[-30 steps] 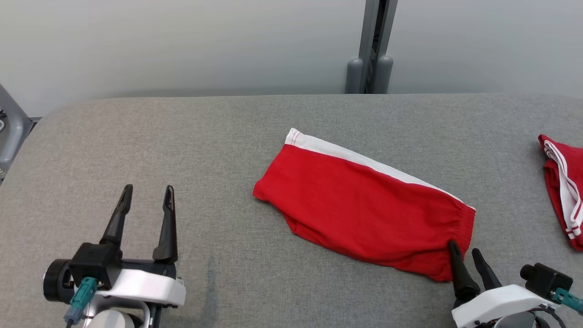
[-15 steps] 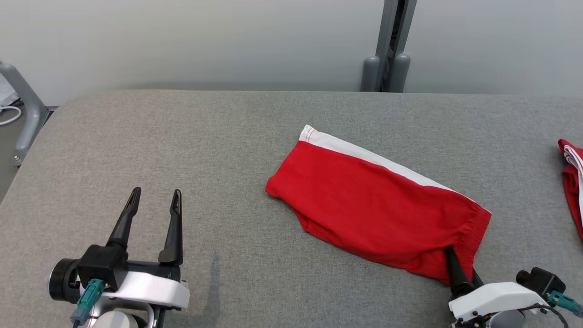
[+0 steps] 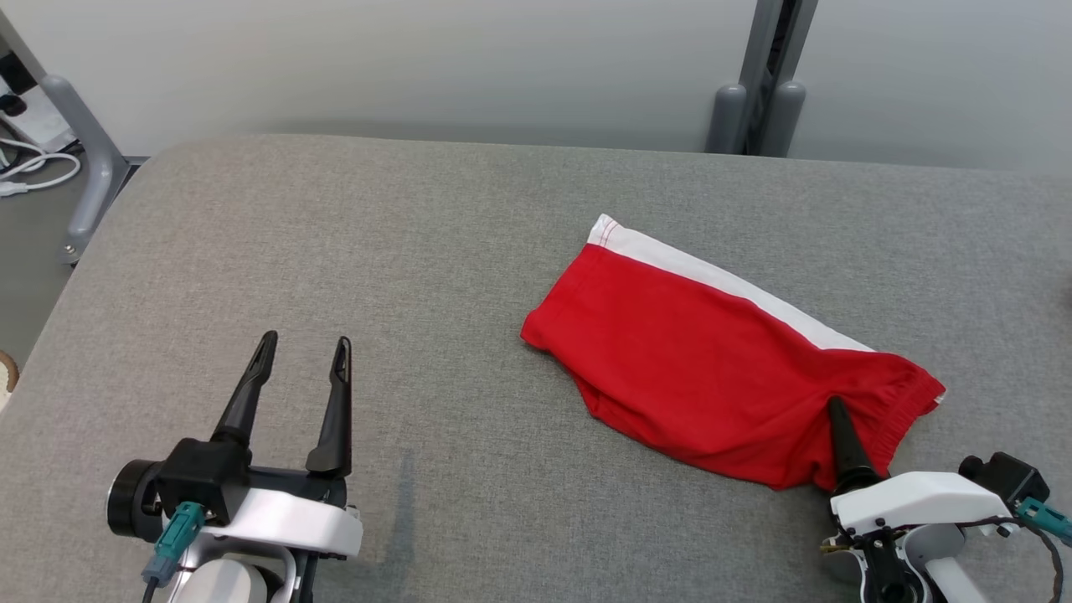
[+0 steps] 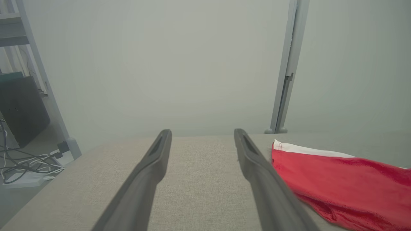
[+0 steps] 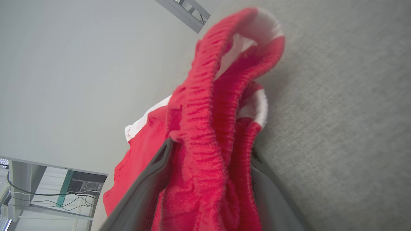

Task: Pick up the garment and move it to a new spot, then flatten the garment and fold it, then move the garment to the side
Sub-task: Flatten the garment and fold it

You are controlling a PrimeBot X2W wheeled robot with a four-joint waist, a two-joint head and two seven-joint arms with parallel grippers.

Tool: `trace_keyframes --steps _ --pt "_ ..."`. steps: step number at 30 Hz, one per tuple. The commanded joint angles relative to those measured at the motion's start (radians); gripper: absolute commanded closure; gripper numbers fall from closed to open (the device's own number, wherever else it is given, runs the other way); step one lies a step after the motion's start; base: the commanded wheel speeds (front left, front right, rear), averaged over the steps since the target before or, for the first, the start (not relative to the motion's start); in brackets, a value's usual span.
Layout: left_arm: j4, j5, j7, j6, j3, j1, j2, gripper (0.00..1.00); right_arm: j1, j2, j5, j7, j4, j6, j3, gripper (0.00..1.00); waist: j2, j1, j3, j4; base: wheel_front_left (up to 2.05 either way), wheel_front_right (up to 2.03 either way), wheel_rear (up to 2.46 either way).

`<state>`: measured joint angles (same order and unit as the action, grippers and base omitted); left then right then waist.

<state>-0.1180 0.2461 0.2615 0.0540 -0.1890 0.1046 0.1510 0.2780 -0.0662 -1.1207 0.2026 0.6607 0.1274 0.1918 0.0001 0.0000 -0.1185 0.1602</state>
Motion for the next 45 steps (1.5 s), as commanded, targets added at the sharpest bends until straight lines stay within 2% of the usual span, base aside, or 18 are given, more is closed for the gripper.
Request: trace_keyframes --steps 1,2,3,11,14,18,19,25,31,35,39,45 --pt "-0.005 -0.010 0.004 -0.007 0.015 0.012 0.002 0.00 0.008 0.005 -0.025 0.009 0.012 0.006 0.011 0.57 -0.0001 0.0000 -0.002 0.009 0.00 0.00 0.00" --pt "-0.006 -0.011 0.004 -0.009 0.021 0.012 -0.001 0.00 0.010 0.003 -0.033 0.015 0.013 0.006 0.014 0.89 -0.0001 0.0000 -0.003 0.011 0.00 0.00 0.00" --pt "-0.007 -0.014 0.004 -0.015 0.030 0.010 -0.005 0.00 0.007 -0.006 -0.046 0.024 0.013 0.006 0.021 1.00 -0.0001 0.0000 -0.003 0.014 0.00 0.00 0.00" --pt "-0.023 -0.027 0.004 -0.032 0.051 0.012 -0.023 0.00 0.026 -0.082 -0.060 0.040 0.016 0.004 0.036 1.00 -0.0001 0.0000 -0.027 0.017 0.00 0.00 0.00" --pt "-0.033 -0.036 0.004 -0.042 0.049 0.028 -0.033 0.00 0.056 -0.132 -0.057 0.033 0.022 0.004 0.050 1.00 -0.0001 0.0000 -0.042 0.024 0.00 0.00 0.00" --pt "-0.041 -0.047 0.004 -0.054 0.046 0.044 -0.050 0.00 0.110 -0.217 -0.029 0.002 0.045 0.003 0.072 1.00 -0.0001 0.0000 -0.064 0.042 0.00 0.00 0.00" --pt "-0.045 -0.049 0.004 -0.061 0.048 0.053 -0.055 0.00 0.142 -0.265 -0.005 -0.015 0.058 0.003 0.093 1.00 -0.0001 0.0000 -0.075 0.052 0.00 0.00 0.00" --pt "-0.056 -0.056 0.004 -0.072 0.056 0.074 -0.073 0.00 0.233 -0.419 0.087 -0.077 0.102 0.003 0.163 1.00 -0.0001 0.0000 -0.105 0.086 0.00 0.00 0.00" --pt "-0.067 -0.061 0.004 -0.081 0.056 0.084 -0.086 0.00 0.336 -0.534 0.210 -0.111 0.162 0.003 0.255 1.00 -0.0001 0.0000 -0.125 0.109 0.00 0.00 0.00" --pt "-0.075 -0.061 0.004 -0.087 0.052 0.094 -0.090 0.00 0.395 -0.551 0.260 -0.128 0.208 0.003 0.305 1.00 -0.0001 0.0000 -0.130 0.119 0.00 0.00 0.00" --pt "-0.079 -0.065 0.004 -0.084 0.054 0.095 -0.095 0.00 0.432 -0.540 0.271 -0.142 0.220 0.003 0.357 1.00 -0.0001 0.0000 -0.121 0.120 0.00 0.00 0.00" --pt "-0.087 -0.070 0.004 -0.080 0.064 0.080 -0.097 0.00 0.453 -0.510 0.224 -0.172 0.183 0.003 0.412 1.00 -0.0001 0.0000 -0.093 0.107 0.00 0.00 0.00"
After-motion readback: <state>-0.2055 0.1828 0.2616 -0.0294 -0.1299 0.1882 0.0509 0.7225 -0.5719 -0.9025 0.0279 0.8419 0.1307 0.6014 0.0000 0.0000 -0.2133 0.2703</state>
